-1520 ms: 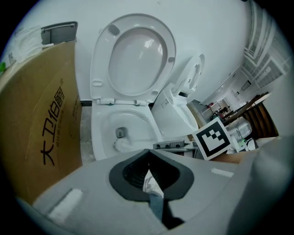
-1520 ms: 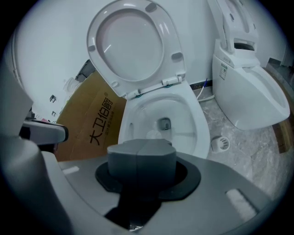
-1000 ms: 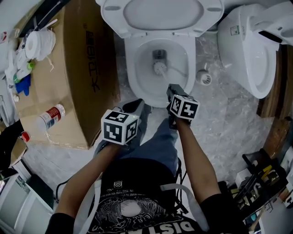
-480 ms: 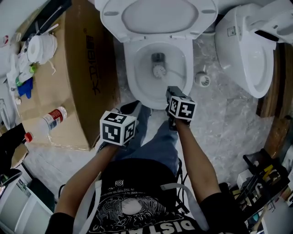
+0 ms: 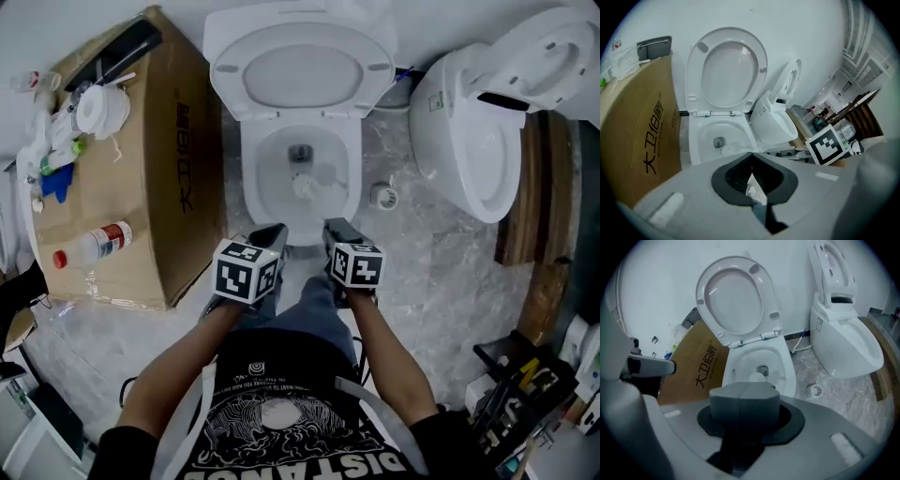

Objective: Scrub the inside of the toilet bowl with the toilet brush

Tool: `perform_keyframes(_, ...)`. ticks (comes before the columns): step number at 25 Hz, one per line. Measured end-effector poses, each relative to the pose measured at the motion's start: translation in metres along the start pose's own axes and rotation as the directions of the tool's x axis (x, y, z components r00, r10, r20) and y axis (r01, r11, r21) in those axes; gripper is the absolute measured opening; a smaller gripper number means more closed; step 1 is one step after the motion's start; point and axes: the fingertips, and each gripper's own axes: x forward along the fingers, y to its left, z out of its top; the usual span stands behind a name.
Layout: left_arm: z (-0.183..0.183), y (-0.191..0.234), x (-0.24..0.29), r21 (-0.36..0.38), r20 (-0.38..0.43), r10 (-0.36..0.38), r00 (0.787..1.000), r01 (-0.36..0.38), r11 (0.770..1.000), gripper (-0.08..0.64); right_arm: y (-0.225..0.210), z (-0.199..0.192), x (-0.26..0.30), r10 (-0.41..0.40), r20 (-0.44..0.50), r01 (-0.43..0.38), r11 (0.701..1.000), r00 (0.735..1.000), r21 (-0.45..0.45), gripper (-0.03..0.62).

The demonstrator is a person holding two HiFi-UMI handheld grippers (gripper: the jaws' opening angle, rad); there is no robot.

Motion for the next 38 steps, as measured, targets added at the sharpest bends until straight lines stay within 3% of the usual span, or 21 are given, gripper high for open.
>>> perform_keyframes(10,0.032,-0.064,-0.027,0.007,0.206,0.052,0.977,-0.055,0.998,-0.008,0.017,0.041,-0.087,0.094,0.155,-0.075,0.99,0.983,-0.123,0.149)
perform_keyframes(14,0.031,-0.087,-0.044,0.004,0.274,0.084,0.958,-0.088,0.996,-0.008,0.032,0.049,-0.123,0.156,0.204,-0.118,0.975,0.966,-0.188,0.149)
perform_keyframes(19,0.041,-0.115,-0.057,0.055,0.367,0.118,0.923,-0.148,0.987,-0.008,0.039,0.062,-0.159,0.199,0.264,-0.124,0.953,0.944,-0.276,0.149)
perform_keyframes(28,0.043,-0.14,-0.056,0.041,0.412,0.133,0.901,-0.165,0.986,-0.008,0.031,0.063,-0.183,0.235,0.285,-0.137,0.936,0.929,-0.325,0.149)
perform_keyframes(38,0.037,-0.159,-0.05,0.06,0.4,0.117,0.909,-0.154,0.986,-0.008,0.026,0.054,-0.197,0.26,0.297,-0.162,0.934,0.919,-0.318,0.149)
